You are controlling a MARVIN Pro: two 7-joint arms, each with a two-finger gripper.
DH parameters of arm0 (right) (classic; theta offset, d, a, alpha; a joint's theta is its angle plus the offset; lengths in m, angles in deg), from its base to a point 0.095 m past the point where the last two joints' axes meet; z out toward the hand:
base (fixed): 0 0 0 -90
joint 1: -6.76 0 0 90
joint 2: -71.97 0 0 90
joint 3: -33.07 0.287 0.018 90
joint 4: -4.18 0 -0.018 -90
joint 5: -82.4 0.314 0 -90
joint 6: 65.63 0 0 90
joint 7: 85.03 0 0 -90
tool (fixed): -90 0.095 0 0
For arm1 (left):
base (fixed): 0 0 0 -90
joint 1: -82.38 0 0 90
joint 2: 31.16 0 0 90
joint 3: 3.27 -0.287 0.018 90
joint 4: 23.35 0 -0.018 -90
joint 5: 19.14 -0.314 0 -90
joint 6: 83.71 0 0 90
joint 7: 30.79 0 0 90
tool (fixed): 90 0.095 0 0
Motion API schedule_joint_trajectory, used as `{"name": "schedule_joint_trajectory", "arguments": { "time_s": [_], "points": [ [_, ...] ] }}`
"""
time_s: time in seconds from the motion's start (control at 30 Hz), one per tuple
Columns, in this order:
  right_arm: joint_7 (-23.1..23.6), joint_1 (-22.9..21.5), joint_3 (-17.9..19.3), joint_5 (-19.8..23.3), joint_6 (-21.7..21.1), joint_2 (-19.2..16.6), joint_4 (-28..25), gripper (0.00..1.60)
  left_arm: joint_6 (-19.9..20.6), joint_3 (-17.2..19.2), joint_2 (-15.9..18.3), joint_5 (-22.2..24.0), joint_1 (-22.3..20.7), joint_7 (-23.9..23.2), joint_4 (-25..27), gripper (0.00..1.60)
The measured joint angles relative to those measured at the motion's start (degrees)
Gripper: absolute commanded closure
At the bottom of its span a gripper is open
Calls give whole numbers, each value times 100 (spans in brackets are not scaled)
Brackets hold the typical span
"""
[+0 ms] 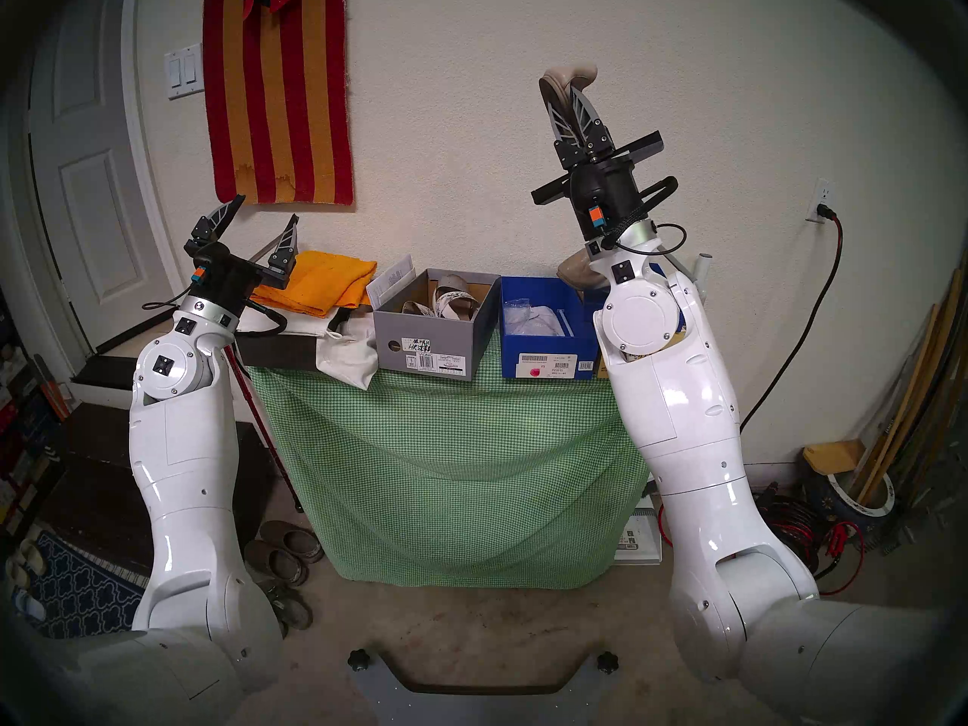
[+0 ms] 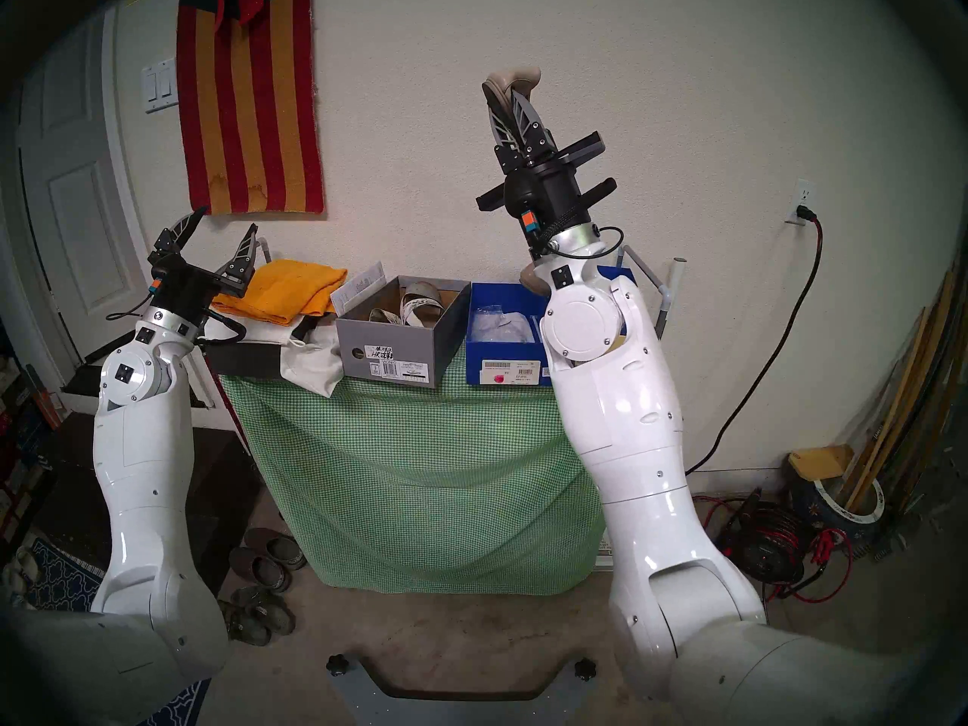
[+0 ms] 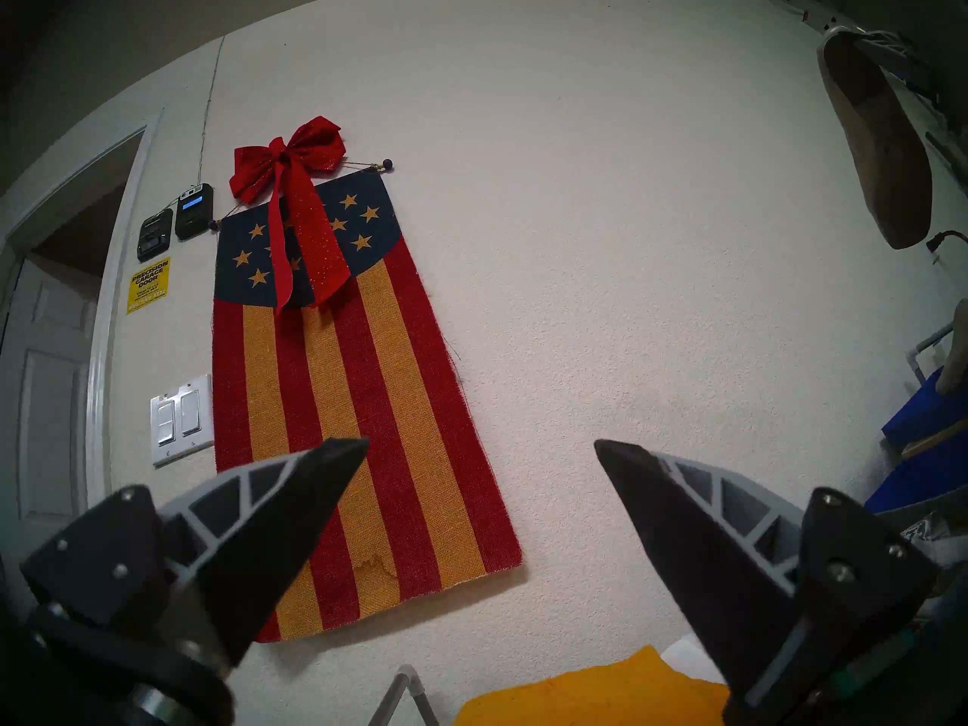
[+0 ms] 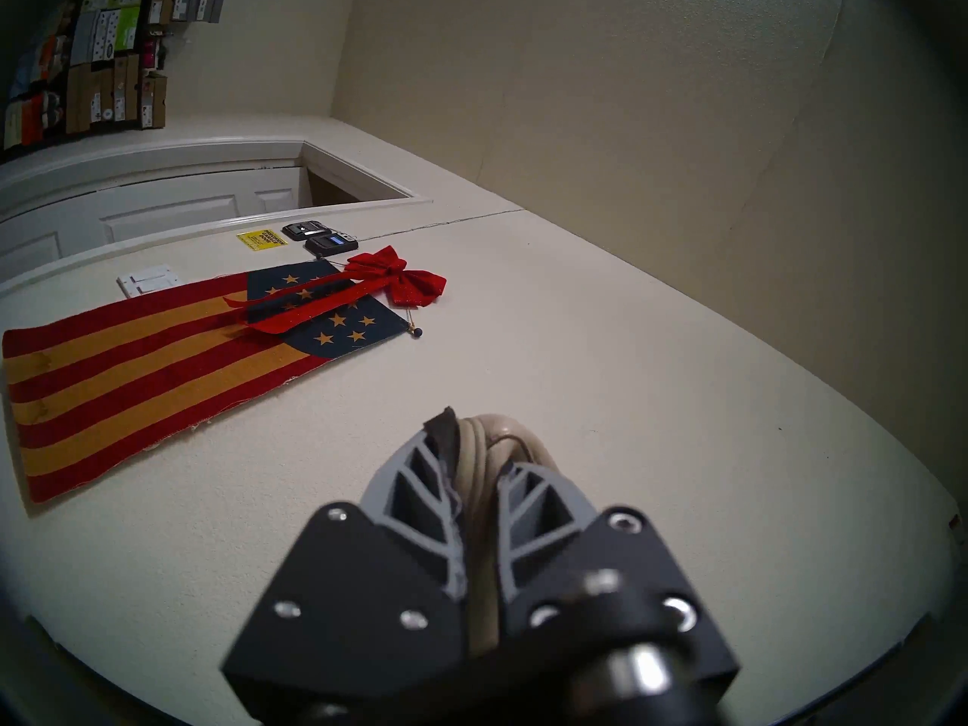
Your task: Put shoes into shoe box
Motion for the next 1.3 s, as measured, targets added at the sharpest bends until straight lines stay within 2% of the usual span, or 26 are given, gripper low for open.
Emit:
{"name": "schedule_joint_trajectory", "arguments": {
  "time_s": [0.27,0.53,0.8,1.3],
  "points": [
    [-334,-138,-4,-213,73,97,300,160,556,57,-192,-232,313,189,650,0],
    [-256,-593,18,-430,-160,166,1230,160,1081,75,-379,-468,570,359,1165,0],
    [156,-1094,50,-603,-382,172,2203,160,1440,69,-519,-660,736,489,1476,0],
    [1273,-1913,35,-735,-552,-4,3950,160,2001,12,-720,-979,936,693,1922,0]
  ]
}}
